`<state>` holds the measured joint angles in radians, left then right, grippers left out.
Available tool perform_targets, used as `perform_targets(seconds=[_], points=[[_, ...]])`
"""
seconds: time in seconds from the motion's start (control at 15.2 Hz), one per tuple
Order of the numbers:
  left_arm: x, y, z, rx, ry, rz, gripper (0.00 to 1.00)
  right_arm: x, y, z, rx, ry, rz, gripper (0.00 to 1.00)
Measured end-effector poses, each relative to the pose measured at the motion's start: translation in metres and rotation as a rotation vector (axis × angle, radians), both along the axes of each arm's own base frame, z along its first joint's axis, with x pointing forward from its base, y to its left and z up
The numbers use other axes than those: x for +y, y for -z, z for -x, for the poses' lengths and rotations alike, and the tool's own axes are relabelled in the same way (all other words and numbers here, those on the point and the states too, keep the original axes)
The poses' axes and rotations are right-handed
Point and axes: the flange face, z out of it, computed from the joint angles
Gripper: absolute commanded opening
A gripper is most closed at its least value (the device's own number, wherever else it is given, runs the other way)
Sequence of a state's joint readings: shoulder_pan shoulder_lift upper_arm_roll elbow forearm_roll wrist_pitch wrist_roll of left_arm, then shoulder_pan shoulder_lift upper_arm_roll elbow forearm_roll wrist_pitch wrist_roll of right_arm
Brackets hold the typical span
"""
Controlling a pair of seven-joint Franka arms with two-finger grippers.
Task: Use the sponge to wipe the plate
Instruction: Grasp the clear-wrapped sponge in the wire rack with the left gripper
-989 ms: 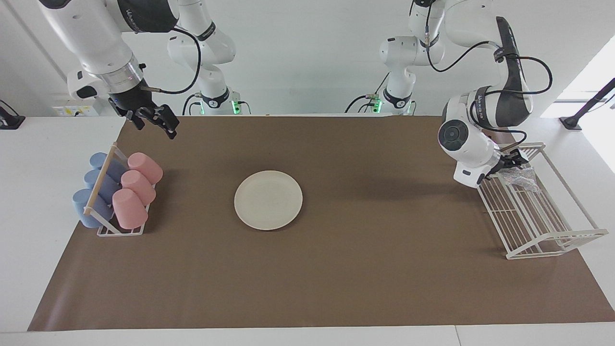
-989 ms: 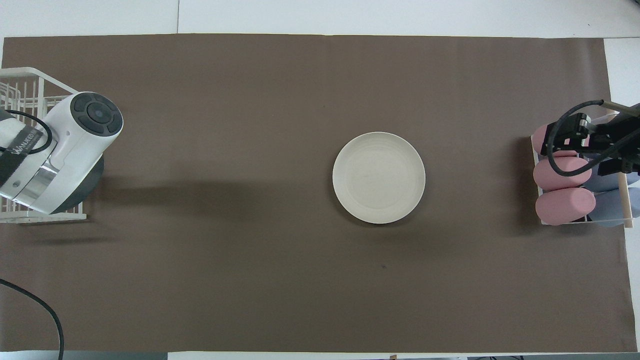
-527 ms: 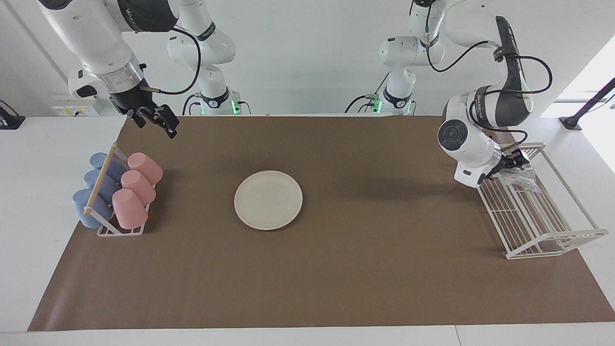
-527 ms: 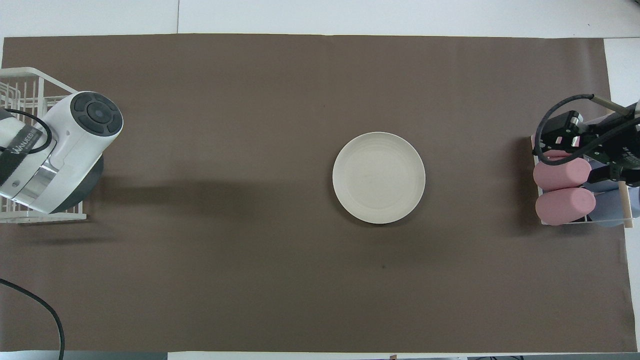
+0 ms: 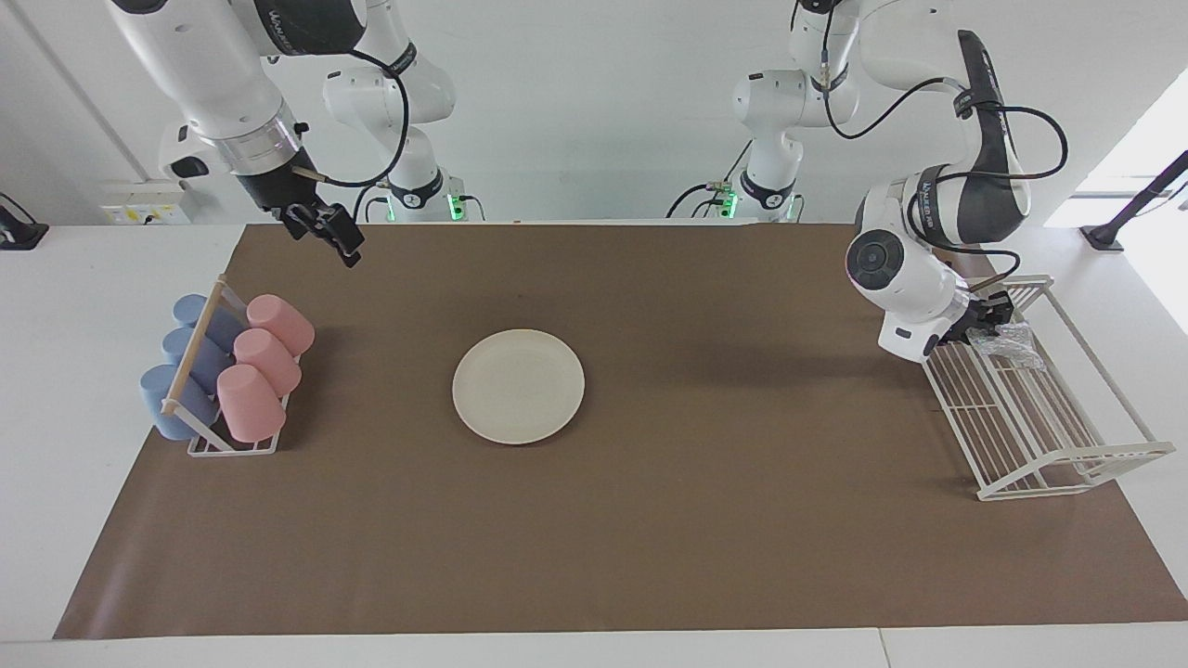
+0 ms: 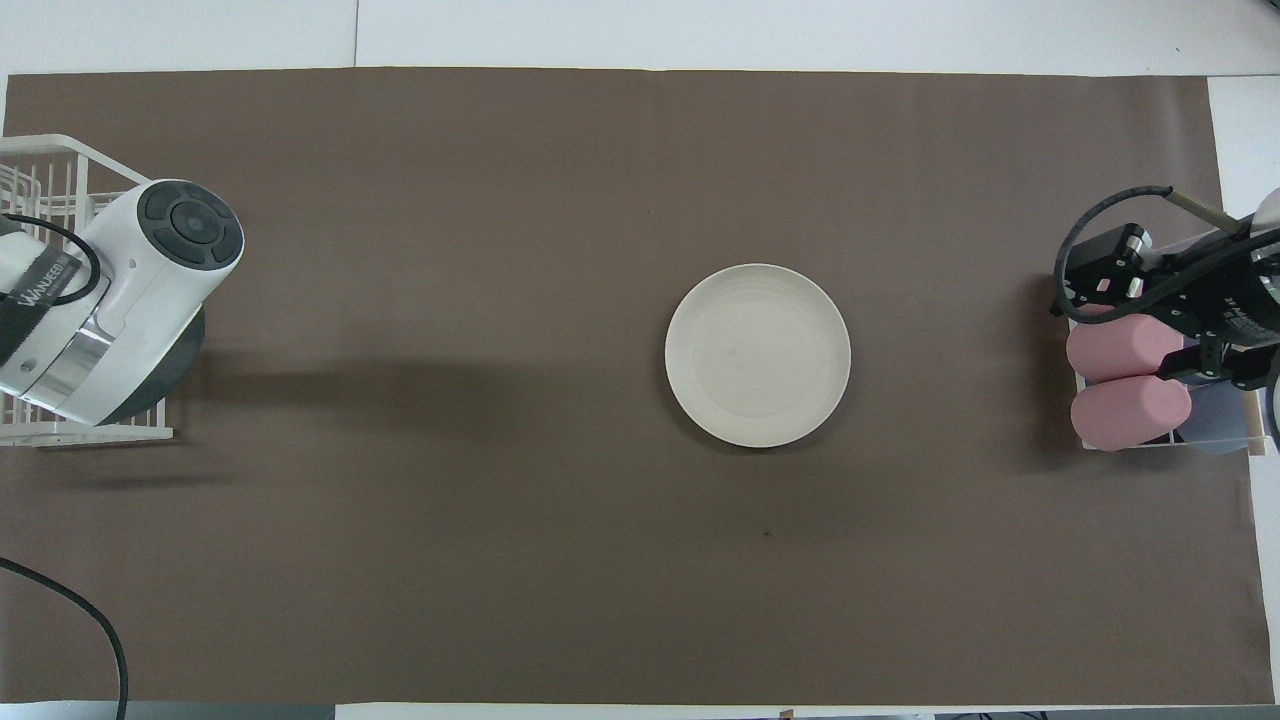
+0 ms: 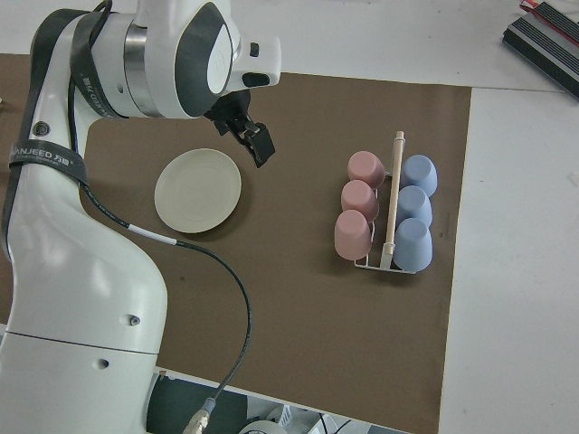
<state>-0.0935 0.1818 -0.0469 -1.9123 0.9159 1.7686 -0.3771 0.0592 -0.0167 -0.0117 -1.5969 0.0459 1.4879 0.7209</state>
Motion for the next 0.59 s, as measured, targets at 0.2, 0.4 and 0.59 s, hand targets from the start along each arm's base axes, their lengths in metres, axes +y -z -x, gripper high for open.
perform_targets(seconds=[0.2, 0.4, 0.59], points=[[-0.003, -0.008, -0.003, -0.017, -0.019, 0.036, 0.00, 0.000, 0.000, 0.000, 0.003, 0.041, 0.003, 1.00], [-0.010, -0.031, -0.010, -0.059, -0.091, 0.158, 0.00, -0.003, 0.001, 0.000, 0.005, 0.048, 0.003, 1.00], [-0.021, -0.065, -0.014, -0.086, -0.185, 0.297, 0.00, -0.003, 0.003, 0.001, 0.012, 0.095, 0.008, 1.00]])
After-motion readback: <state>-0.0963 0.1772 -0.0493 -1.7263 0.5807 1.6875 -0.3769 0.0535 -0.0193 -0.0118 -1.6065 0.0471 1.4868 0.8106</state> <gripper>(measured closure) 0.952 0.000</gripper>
